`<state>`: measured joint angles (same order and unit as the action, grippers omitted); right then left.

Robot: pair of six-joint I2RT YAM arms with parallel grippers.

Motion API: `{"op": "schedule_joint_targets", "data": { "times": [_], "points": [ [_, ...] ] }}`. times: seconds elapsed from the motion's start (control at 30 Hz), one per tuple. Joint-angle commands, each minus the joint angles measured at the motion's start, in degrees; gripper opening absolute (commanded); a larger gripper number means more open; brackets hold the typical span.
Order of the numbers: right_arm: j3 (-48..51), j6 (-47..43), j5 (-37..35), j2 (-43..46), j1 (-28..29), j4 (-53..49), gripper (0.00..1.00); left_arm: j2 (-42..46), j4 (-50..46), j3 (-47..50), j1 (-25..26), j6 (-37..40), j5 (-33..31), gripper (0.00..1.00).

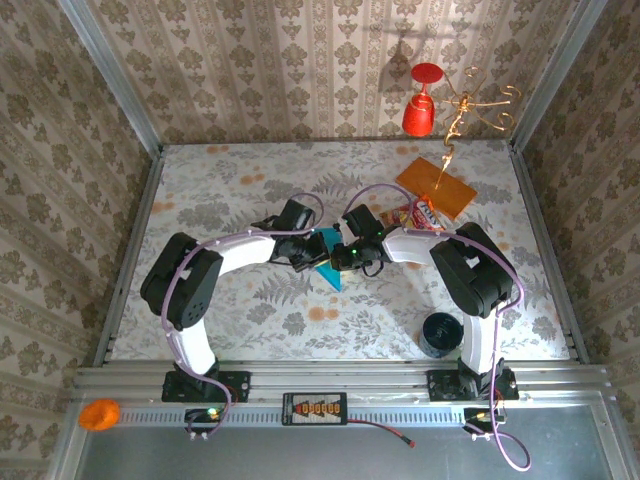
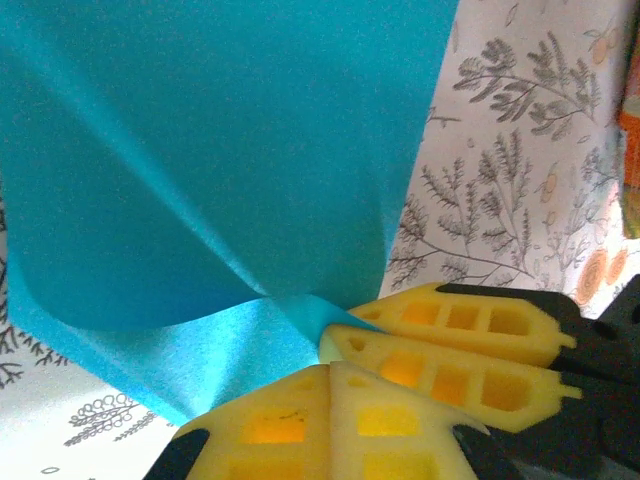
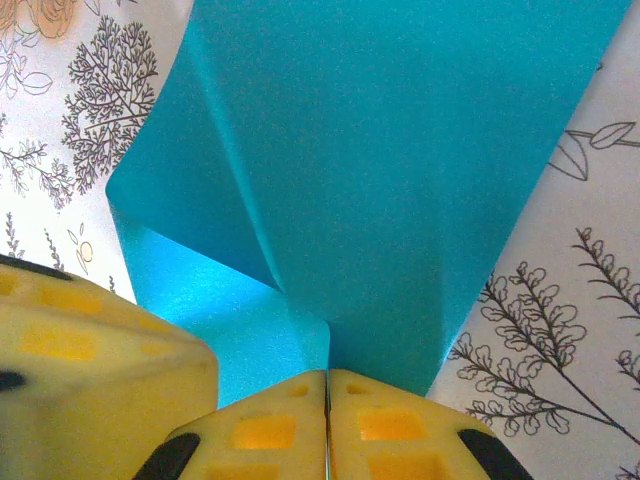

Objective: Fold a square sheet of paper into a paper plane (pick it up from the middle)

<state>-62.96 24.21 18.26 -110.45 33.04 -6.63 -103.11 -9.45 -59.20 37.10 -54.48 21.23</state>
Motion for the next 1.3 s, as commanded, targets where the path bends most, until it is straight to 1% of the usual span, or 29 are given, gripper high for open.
{"op": "schedule_joint_targets", "data": {
  "times": [0.0, 0.67, 0.73, 0.83, 0.97, 1.07, 1.1, 1.17, 1.27],
  "points": [
    [-0.67, -0.52, -1.39, -1.97, -0.39, -3.38, 0.09, -0.88, 0.05, 2.00, 0.21, -1.10, -0.26, 0.04],
    [-0.94, -0.37, -1.57, -2.40, -0.52, -3.89, 0.09, -3.74, -1.66, 1.89, 0.16, -0.98, -2.40, 0.03],
    [-1.20, -0.30, -1.47, -2.19, -0.52, -4.04, 0.11, -4.08, -2.55, 1.84, 0.25, -1.07, -2.75, 0.03],
    [-2.05, -0.08, -1.11, -1.36, -0.69, -4.88, 0.17, -4.29, -3.58, 1.92, 0.25, -0.96, -3.42, 0.03],
    [-3.12, 0.51, -0.65, 2.26, -2.02, -6.10, 0.35, -5.15, -3.74, 1.95, 0.16, -1.05, -3.99, 0.02],
    [-2.03, 0.91, -0.59, 6.45, -3.68, -5.65, 0.46, -5.48, -2.87, 2.03, 0.16, -1.76, -4.31, 0.02],
    [-1.38, 1.02, -0.92, 7.72, -4.17, -5.80, 0.48, -5.52, -2.48, 1.99, 0.21, -1.94, -4.44, 0.02],
    [-0.15, 1.11, -1.34, 9.74, -5.22, -5.97, 0.48, -5.78, -1.77, 1.67, 0.25, -2.35, -4.62, 0.02],
    [1.95, 1.93, -1.00, 11.73, -6.13, -6.23, 0.46, -6.22, -0.80, 1.33, 0.21, -3.28, -5.10, 0.01]
  ]
}}
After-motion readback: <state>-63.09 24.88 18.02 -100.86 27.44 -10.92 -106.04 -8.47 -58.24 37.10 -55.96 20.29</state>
